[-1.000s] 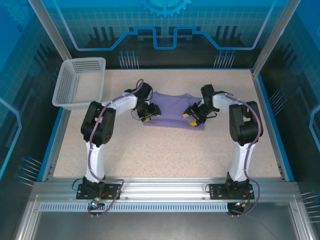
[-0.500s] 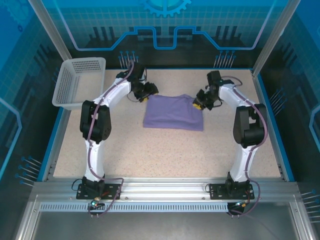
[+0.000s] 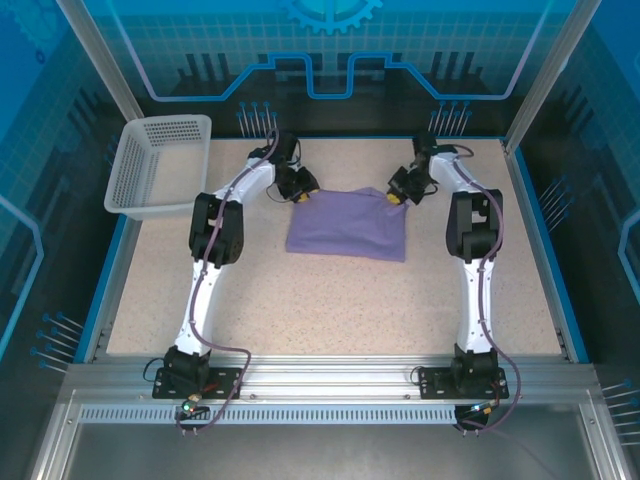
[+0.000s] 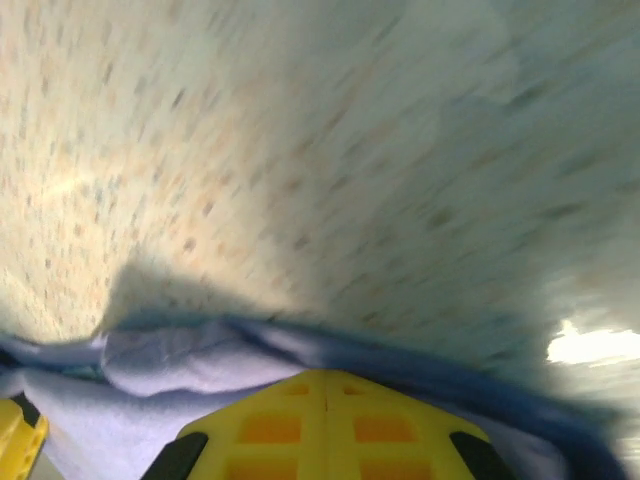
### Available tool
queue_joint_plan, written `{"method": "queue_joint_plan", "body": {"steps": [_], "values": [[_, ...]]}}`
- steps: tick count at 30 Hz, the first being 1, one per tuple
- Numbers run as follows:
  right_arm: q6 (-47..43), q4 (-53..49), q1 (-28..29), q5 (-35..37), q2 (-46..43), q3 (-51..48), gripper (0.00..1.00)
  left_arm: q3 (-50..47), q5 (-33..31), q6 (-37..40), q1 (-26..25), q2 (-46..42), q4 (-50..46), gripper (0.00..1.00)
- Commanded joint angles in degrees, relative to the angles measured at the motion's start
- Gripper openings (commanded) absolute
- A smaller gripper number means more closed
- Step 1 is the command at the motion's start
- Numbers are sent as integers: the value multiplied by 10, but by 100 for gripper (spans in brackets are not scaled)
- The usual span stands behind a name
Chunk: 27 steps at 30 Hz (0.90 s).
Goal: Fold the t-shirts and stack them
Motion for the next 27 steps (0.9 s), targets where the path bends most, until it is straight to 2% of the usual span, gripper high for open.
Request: {"method": "queue_joint_plan", "body": {"steps": [1, 3, 6, 7, 10, 13, 16, 19, 22, 27], "values": [[10, -41, -33, 1, 30, 14, 6, 4, -54, -26, 23, 21, -31, 34], [6, -39, -41, -13, 27, 23, 9, 10, -47, -26, 25, 16, -28, 36], [3, -18, -43, -45, 9, 33, 25, 16, -23, -34, 25, -4, -11, 42], [3, -13, -41, -49, -5, 31, 29, 19, -10, -41, 24, -15, -5, 48], [-2, -1, -28, -38, -63, 4, 45, 19, 13, -63, 21, -60, 10, 80], [-5, 4, 9, 1, -143, -62, 61, 1, 4, -55, 9, -124, 7, 97], [-9, -19, 76, 79, -200, -117, 77, -65, -45, -29, -6, -212, -9, 99], [-14, -43, 147, 128, -208, -132, 79, -177, -113, -11, -18, -304, -24, 99], [-18, -87, 203, 163, -163, -93, 79, -319, -190, -6, -28, -407, -25, 99], [-31, -180, 256, 182, -27, 41, 79, -533, -259, -58, -30, -541, -35, 99]]}}
